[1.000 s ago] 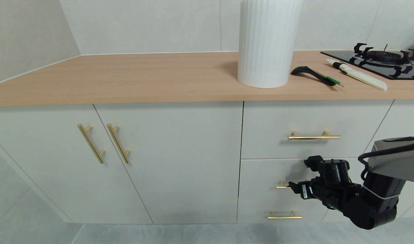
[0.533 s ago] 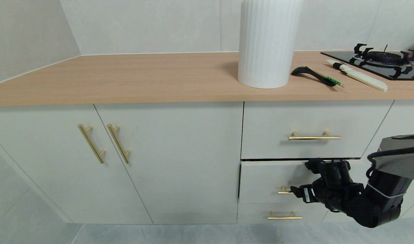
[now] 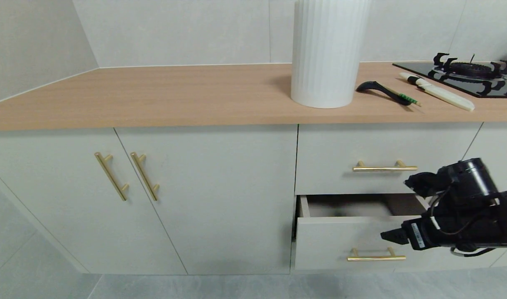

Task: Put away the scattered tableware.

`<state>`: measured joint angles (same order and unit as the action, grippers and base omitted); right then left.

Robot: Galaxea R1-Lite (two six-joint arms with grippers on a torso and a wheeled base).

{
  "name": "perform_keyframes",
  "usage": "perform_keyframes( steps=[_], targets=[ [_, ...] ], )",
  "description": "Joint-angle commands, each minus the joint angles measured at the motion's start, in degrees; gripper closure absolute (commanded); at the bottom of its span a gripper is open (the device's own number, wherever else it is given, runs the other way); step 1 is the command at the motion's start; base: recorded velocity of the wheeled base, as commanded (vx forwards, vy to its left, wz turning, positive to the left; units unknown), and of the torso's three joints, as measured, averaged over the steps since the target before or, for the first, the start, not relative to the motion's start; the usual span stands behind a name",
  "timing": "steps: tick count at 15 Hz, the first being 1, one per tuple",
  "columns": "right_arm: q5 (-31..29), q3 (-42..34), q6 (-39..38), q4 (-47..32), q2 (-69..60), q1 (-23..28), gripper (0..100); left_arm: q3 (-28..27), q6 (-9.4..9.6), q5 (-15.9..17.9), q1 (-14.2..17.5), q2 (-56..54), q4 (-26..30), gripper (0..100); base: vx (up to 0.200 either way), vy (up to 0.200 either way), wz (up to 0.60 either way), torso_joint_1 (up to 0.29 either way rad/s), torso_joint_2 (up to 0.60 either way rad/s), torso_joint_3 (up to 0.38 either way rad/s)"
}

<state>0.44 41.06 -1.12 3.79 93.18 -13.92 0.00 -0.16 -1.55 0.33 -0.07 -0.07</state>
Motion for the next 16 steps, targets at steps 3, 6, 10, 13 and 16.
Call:
perform_keyframes(
  steps=[3,6,10,13,16],
  targets=[
    [0.88,2.54,-0.28,-0.72,-7.84,-2.34,0,0.00,-0.02,0.05,0.02,0.07,-0.01,0,0.000,0.000,0.00,0.000,0.00,0.000],
    [-6.68,-1.33,-1.78,15.28,6.66,-2.51,0,0.00,-0.02,0.05,0.02,0.07,-0.01,0,0.000,0.000,0.00,0.000,0.00,0.000],
    [-11.25,-3.09,-2.31,28.38,15.10,-2.95,0,0.00,-0.02,-0.03,0.02,0.07,-0.01,0,0.000,0.000,0.00,0.000,0.00,0.000],
    [-11.86,-3.26,-3.98,29.52,15.18,-3.04,0,0.00,-0.02,-0.03,0.02,0.07,-0.01,0,0.000,0.000,0.00,0.000,0.00,0.000],
    [-11.86,-3.09,-3.98,28.73,15.10,-3.04,0,0.00,-0.02,-0.03,0.02,0.07,-0.01,0,0.000,0.000,0.00,0.000,0.00,0.000]
  ],
)
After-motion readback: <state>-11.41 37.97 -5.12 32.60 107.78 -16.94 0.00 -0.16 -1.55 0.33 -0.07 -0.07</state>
